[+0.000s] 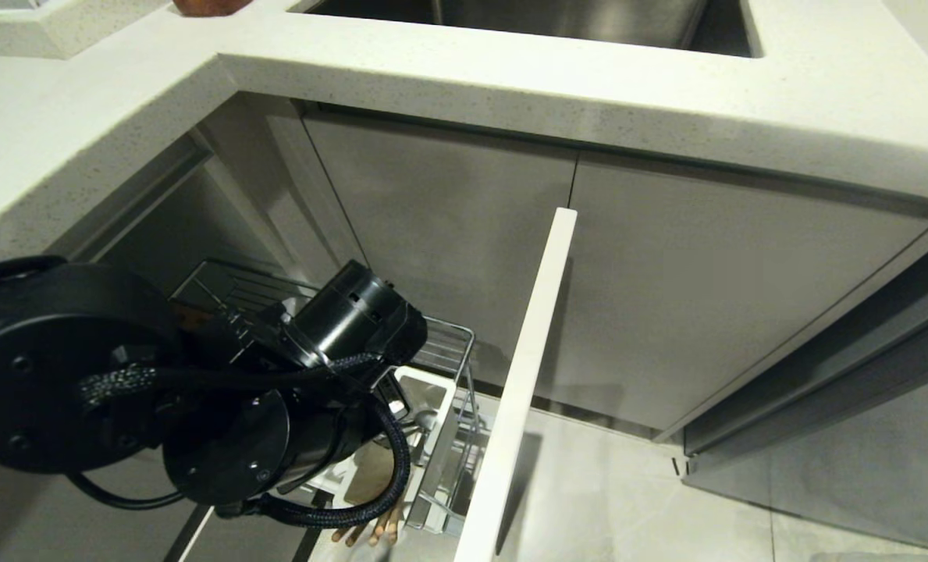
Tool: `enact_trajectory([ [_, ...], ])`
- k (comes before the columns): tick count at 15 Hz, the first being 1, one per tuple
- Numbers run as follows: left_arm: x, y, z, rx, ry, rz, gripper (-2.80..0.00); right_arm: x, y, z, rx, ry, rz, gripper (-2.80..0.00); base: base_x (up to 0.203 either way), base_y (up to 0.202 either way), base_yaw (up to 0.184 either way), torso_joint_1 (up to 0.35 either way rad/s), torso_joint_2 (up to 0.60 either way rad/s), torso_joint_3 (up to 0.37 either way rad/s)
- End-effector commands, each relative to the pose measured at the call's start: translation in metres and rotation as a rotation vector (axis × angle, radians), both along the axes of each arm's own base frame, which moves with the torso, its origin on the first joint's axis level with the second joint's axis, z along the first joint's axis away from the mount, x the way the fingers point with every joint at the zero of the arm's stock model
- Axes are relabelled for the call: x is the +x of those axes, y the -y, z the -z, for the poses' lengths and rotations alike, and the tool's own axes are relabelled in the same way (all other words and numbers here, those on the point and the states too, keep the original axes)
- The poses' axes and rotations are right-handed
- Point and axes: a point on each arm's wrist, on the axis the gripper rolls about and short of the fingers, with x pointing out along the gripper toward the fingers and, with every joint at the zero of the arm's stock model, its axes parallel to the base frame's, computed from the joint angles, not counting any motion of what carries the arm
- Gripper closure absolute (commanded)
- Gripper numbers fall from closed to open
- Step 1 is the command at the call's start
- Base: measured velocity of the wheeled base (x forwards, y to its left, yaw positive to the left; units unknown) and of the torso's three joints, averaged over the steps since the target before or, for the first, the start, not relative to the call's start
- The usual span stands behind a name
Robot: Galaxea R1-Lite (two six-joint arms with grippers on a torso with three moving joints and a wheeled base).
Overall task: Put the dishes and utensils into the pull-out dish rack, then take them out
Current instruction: Take the spoon out of the cupboard
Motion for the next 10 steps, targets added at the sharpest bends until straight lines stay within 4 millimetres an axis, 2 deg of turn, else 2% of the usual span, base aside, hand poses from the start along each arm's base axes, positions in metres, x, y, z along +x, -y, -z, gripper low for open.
enact_trajectory([
  [1,0.000,0.000,0.002,0.004,-0.005,-0.007,-2.80,0.000,0.000,0.001,0.000,-0.002,0.000,0.00,0.000,0.000,0.000,0.000,0.00,0.000],
  [4,0.002,0.004,0.006,-0.019,-0.032,0.018,-2.80,0.000,0.000,0.001,0.000,-0.003,-0.001,0.00,0.000,0.000,0.000,0.000,0.00,0.000],
  [10,0.014,0.016,0.028,0.007,-0.096,0.035,-2.80,0.000,0.000,0.001,0.000,-0.003,-0.001,0.00,0.000,0.000,0.000,0.000,0.00,0.000],
])
